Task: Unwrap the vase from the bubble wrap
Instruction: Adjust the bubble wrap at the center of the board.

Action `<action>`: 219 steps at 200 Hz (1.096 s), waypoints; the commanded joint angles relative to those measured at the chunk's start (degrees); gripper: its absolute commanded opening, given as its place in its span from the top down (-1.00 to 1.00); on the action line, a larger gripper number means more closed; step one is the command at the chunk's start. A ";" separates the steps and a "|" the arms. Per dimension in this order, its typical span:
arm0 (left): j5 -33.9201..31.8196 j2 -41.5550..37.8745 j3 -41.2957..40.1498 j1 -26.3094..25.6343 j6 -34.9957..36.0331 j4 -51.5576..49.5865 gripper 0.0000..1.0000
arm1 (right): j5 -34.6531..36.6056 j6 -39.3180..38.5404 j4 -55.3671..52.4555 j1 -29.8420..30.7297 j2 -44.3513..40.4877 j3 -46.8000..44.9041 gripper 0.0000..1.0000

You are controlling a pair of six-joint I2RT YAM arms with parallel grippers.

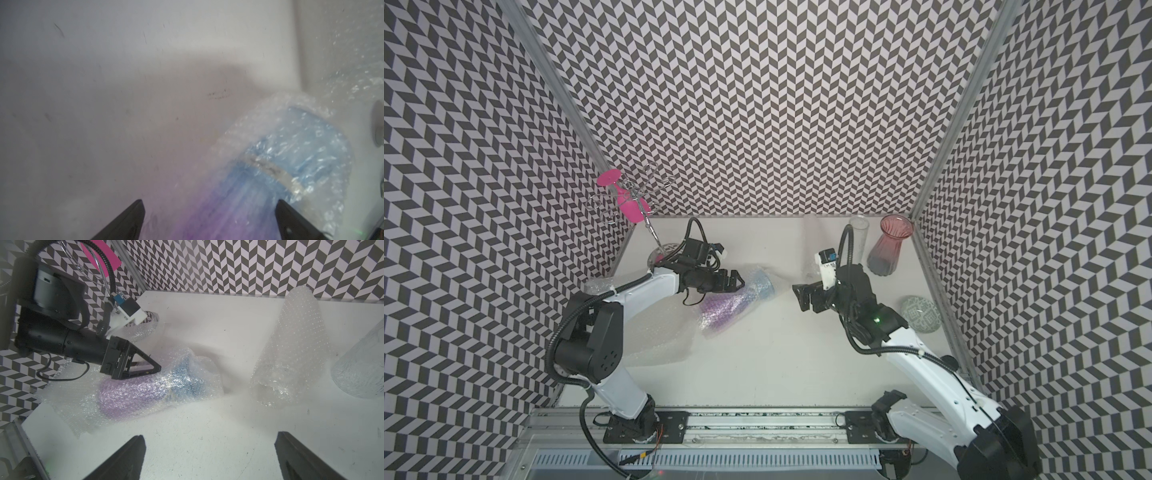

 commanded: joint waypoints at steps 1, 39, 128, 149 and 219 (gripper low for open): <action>4.56 -4.31 -3.60 -1.61 -2.00 1.41 -0.96 | 0.75 0.08 1.29 0.75 -0.15 -0.35 -1.00; 6.19 -10.28 -9.35 -5.64 -6.15 1.82 -0.96 | 1.75 -0.85 0.70 4.55 1.63 0.04 -0.98; 7.81 -13.86 -17.53 -6.98 -10.62 6.42 -0.95 | -2.67 -1.15 -5.67 7.85 20.01 2.17 -0.79; 8.97 -13.84 -18.07 -7.00 -10.88 6.64 -0.95 | -4.02 -1.56 -2.83 8.36 24.01 4.21 -0.79; 11.50 -18.28 -22.22 -8.68 -14.00 8.24 -0.92 | -4.61 -3.78 1.33 9.26 37.34 14.04 -0.77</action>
